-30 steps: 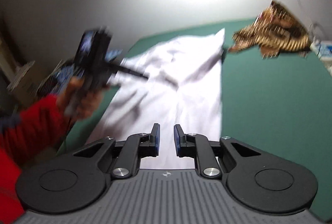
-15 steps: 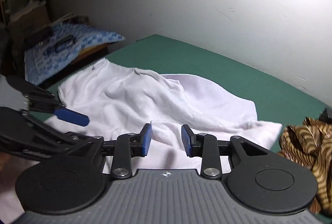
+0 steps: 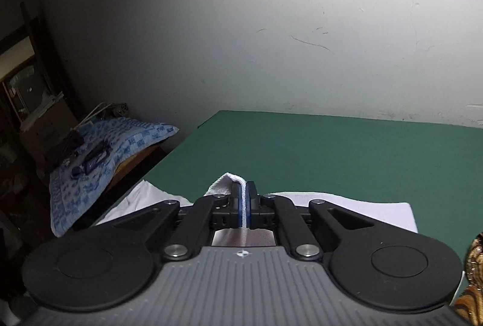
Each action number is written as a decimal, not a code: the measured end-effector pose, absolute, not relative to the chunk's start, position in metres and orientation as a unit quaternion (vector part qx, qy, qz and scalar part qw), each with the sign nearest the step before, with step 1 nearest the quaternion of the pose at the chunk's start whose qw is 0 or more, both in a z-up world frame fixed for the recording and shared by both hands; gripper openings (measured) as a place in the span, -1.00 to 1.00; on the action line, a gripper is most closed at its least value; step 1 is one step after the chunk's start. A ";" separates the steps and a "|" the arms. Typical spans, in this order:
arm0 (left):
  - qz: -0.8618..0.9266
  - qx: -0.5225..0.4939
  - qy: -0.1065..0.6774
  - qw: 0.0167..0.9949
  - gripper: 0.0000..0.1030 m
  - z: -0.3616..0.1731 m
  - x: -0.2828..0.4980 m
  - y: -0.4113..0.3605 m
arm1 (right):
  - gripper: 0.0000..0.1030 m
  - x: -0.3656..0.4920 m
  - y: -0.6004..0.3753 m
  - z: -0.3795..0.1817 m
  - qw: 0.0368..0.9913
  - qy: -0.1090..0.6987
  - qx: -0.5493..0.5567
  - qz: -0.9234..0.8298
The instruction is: Fold clothes
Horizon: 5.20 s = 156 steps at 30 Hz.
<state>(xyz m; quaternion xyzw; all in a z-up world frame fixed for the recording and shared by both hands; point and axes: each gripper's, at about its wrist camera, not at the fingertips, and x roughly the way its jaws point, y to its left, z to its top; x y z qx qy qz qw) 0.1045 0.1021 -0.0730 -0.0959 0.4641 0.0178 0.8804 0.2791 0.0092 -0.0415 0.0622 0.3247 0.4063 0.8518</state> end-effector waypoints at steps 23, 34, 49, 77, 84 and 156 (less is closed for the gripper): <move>0.104 -0.018 0.479 0.871 -1.00 -0.072 0.117 0.115 | -0.68 0.247 -0.098 -0.083 0.887 0.365 0.081 0.270; 0.102 -0.009 0.439 0.893 -0.42 -0.051 0.098 0.116 | -0.60 0.225 -0.130 -0.055 0.908 0.328 0.109 0.238; 0.126 0.009 0.449 0.885 -0.70 -0.060 0.098 0.108 | -0.71 0.223 -0.085 -0.048 0.922 0.305 0.018 0.238; 0.131 -0.016 0.458 0.879 -0.54 -0.063 -0.028 0.258 | -0.21 0.125 0.200 -0.048 0.815 0.350 -0.108 0.450; 0.049 -0.007 0.471 0.881 -0.42 -0.070 -0.078 0.268 | -0.14 0.096 0.246 -0.071 0.805 0.336 -0.211 0.442; -0.062 -0.040 0.510 0.857 -1.00 -0.040 -0.132 0.209 | -0.98 0.152 -0.017 -0.037 0.871 0.343 0.276 0.216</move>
